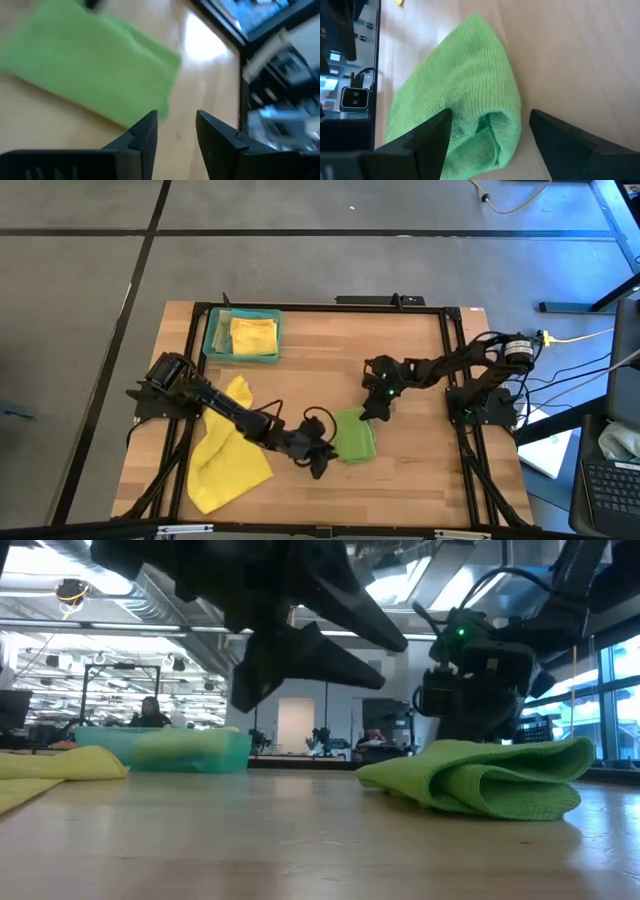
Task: Fold microfiber towels
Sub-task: Stack the folded green microfiber cloth on top of the yellow microfiber cloth in the blue bin
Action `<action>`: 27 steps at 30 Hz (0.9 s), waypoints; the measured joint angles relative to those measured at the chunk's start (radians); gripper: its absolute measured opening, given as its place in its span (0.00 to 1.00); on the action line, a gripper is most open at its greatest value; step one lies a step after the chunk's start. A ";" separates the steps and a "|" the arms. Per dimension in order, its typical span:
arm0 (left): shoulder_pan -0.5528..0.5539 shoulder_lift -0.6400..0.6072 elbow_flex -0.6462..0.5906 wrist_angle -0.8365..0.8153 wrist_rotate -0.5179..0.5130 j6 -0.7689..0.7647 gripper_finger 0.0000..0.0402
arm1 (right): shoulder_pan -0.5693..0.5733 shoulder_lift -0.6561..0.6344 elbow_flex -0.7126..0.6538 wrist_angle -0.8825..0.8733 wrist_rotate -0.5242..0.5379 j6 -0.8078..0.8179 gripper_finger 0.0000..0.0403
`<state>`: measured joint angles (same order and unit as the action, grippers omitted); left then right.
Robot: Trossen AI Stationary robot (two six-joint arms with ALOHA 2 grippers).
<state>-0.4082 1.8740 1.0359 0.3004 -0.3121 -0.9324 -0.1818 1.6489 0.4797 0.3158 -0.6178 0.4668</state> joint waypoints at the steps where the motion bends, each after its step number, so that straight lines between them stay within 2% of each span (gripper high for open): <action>1: -0.001 0.000 0.000 0.001 -0.036 0.000 0.31 | 0.011 0.002 0.000 0.003 0.005 0.000 0.68; 4: 0.010 0.026 0.000 0.007 -0.086 0.006 0.31 | 0.048 0.008 -0.006 0.013 0.004 0.031 0.68; 11: 0.045 0.148 0.006 0.209 0.037 -0.005 0.31 | 0.117 0.015 -0.016 0.046 -0.071 0.202 0.68; 17: 0.046 0.182 0.077 0.210 0.010 0.057 0.31 | 0.126 0.021 -0.022 0.098 -0.106 0.447 0.68; 22: 0.062 0.222 0.115 0.211 -0.008 0.069 0.31 | 0.182 0.020 -0.031 0.104 -0.076 0.515 0.68; 27: 0.063 0.253 0.141 0.206 -0.011 0.055 0.31 | 0.290 0.018 -0.056 0.170 -0.009 0.603 0.68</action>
<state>-0.3450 2.1267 1.1773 0.5065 -0.3233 -0.8772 0.1079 1.6672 0.4232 0.4857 -0.6271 1.0701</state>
